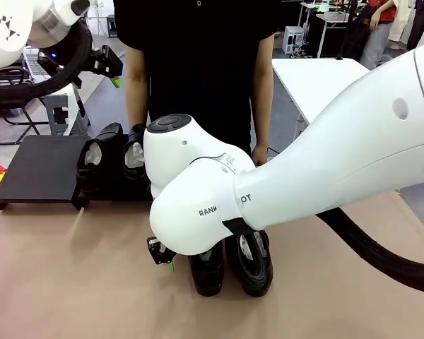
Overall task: Organize the shoes by placing them on the stand.
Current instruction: Pick up one Shoe and place it in the middle of the table.
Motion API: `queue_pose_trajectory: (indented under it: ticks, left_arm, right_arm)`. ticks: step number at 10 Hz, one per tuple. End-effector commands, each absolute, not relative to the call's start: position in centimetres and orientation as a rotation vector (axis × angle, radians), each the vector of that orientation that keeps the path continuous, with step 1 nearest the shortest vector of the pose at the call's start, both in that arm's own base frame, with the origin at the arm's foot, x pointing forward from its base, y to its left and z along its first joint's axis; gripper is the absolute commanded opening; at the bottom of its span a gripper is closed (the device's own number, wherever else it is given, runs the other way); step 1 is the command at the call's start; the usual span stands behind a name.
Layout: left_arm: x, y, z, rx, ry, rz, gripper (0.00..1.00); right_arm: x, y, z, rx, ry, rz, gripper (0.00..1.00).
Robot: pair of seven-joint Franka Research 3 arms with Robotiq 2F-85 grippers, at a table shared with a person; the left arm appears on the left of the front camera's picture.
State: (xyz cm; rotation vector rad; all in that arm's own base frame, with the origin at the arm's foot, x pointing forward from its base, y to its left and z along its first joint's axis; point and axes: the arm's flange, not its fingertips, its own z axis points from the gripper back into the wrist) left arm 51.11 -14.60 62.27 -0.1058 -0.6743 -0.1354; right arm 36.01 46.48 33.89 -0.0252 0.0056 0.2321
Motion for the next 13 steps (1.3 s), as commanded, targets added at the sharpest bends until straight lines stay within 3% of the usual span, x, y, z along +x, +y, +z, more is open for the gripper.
queue_pose_trajectory:
  ticks: [1,2,7,13]
  left_arm:
    - [51.2,-14.3,62.6,-0.103,-0.682,-0.142,1.0]
    - [51.2,-14.3,62.6,-0.103,-0.682,-0.142,1.0]
    - [51.2,-14.3,62.6,-0.103,-0.682,-0.142,1.0]
    - [46.8,-10.7,65.3,-0.011,-0.788,0.107,1.0]
  right_arm:
    - [36.3,47.4,34.4,-0.057,-0.048,0.164,0.15]
    - [36.4,47.3,34.5,-0.084,-0.067,0.134,0.0]
    - [36.0,46.9,34.5,-0.124,-0.081,0.062,0.0]
    - [31.0,53.0,41.7,0.134,-0.13,0.079,0.0]
